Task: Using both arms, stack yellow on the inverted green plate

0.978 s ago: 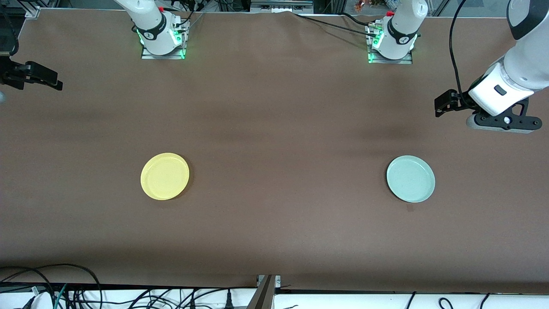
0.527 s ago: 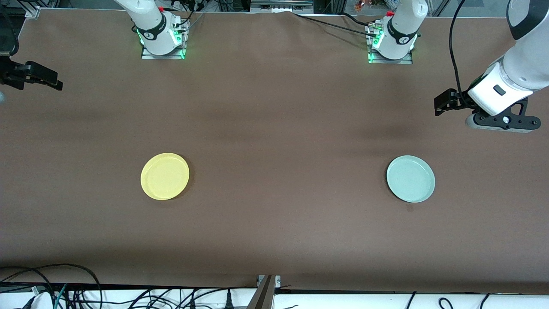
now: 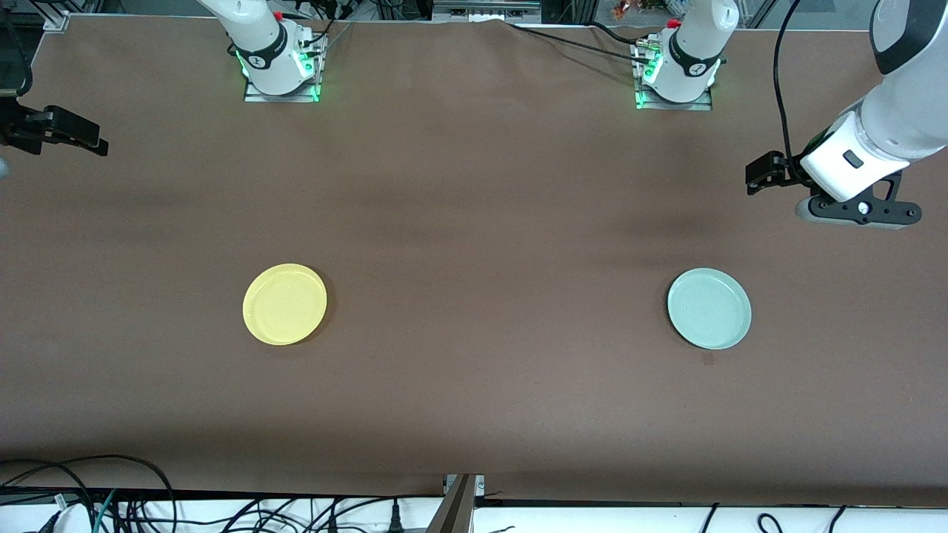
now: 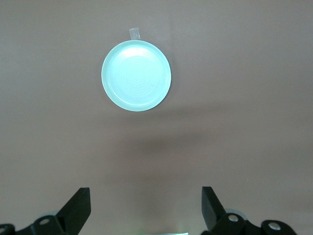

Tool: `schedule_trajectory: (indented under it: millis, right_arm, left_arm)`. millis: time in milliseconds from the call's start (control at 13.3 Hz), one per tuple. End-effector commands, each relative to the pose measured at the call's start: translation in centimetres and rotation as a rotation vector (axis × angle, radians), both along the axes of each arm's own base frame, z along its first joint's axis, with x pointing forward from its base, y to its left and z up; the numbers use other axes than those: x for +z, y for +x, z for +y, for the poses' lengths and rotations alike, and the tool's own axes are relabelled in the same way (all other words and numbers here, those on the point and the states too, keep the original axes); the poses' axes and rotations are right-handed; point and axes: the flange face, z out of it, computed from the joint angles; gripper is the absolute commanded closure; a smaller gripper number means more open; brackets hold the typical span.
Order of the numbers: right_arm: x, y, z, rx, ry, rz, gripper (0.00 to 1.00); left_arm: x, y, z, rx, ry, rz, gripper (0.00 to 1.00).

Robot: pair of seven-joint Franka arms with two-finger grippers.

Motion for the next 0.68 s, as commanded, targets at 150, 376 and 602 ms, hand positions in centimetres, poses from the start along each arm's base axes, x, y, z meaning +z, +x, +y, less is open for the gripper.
schedule_trajectory:
  millis: [150, 376, 602]
  right_arm:
    - [0.1, -0.1, 0.1, 0.0, 0.003, -0.001, 0.0]
    - [0.1, -0.1, 0.1, -0.001, 0.003, -0.001, 0.0]
    - [0.1, -0.1, 0.1, 0.0, 0.003, -0.001, 0.0]
  left_arm:
    - [-7.0, 2.7, 2.3, -0.008, -0.015, 0.146, 0.0]
    - [-13.9, 5.9, 6.1, -0.045, -0.069, 0.158, 0.0]
    - [-19.1, 8.0, 6.7, -0.106, -0.077, 0.117, 0.0]
